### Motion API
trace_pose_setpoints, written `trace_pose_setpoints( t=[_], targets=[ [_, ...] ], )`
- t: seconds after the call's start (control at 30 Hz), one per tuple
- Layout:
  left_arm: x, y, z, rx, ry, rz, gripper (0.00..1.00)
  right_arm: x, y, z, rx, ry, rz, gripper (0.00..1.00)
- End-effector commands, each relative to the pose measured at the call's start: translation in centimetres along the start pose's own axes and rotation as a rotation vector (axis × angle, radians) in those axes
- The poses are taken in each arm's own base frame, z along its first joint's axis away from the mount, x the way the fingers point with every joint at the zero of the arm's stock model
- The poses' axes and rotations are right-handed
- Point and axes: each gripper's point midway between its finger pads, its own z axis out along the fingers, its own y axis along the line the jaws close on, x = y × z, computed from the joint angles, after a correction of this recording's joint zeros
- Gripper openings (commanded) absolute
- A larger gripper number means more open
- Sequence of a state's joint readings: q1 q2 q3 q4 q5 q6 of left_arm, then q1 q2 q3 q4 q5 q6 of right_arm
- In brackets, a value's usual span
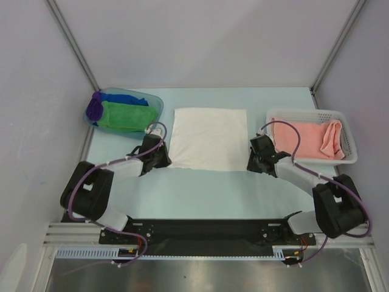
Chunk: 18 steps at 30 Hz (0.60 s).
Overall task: Fold and stack the towels
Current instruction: Fold the towel
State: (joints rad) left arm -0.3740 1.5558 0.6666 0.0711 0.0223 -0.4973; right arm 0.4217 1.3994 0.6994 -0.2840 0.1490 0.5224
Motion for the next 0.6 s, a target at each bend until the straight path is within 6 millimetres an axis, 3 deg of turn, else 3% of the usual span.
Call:
trace_pose_setpoints(
  t=[0.0, 0.1, 0.13, 0.17, 0.23, 0.27, 0.3, 0.33, 0.37, 0.4, 0.43, 0.5, 0.57],
  targets=[
    [3.4, 1.7, -3.9, -0.051, 0.063, -0.015, 0.00, 1.5, -0.6, -2.5, -0.010, 0.020, -0.019, 0.03],
    [5.3, 2.1, -6.1, -0.032, 0.070, -0.069, 0.00, 3.3, -1.0, -4.1, -0.031, 0.037, 0.000, 0.04],
    [4.5, 1.5, -7.3, -0.008, 0.022, -0.102, 0.00, 4.3, -1.3, -4.5, -0.028, 0.061, -0.004, 0.04],
    [5.8, 2.0, -7.9, -0.018, 0.050, -0.120, 0.00, 4.4, -1.1, -5.3, -0.049, 0.046, 0.014, 0.06],
    [5.4, 1.0, -9.6, 0.044, 0.004, -0.159, 0.01, 5.9, -1.2, -5.9, -0.068, 0.071, 0.035, 0.09],
    [5.8, 0.8, -10.1, 0.057, 0.007, -0.170, 0.06, 6.2, -0.6, -6.7, -0.109, 0.064, 0.038, 0.12],
    [6.3, 1.0, -10.4, 0.054, 0.009, -0.180, 0.10, 6.6, -0.4, -7.0, -0.116, 0.070, 0.061, 0.21],
    [5.8, 0.8, -11.1, 0.066, -0.021, -0.189, 0.17, 6.9, -0.5, -7.4, -0.110, 0.077, 0.062, 0.26],
    [5.8, 0.9, -11.4, 0.062, -0.021, -0.189, 0.30, 6.9, -0.3, -7.7, -0.115, 0.064, 0.054, 0.30],
    [5.5, 0.8, -11.5, 0.066, -0.031, -0.183, 0.37, 6.5, 0.1, -8.2, -0.131, 0.046, 0.069, 0.41],
    [5.3, 0.9, -11.7, 0.059, -0.030, -0.175, 0.43, 5.8, 0.4, -8.7, -0.139, 0.029, 0.077, 0.46],
    [4.8, 0.5, -12.0, 0.063, -0.026, -0.160, 0.47, 4.4, 0.9, -9.1, -0.143, -0.011, 0.075, 0.58],
    [3.8, 0.2, -12.2, 0.055, -0.036, -0.155, 0.49, 1.2, 1.7, -10.0, -0.130, -0.092, 0.064, 0.63]
  ],
)
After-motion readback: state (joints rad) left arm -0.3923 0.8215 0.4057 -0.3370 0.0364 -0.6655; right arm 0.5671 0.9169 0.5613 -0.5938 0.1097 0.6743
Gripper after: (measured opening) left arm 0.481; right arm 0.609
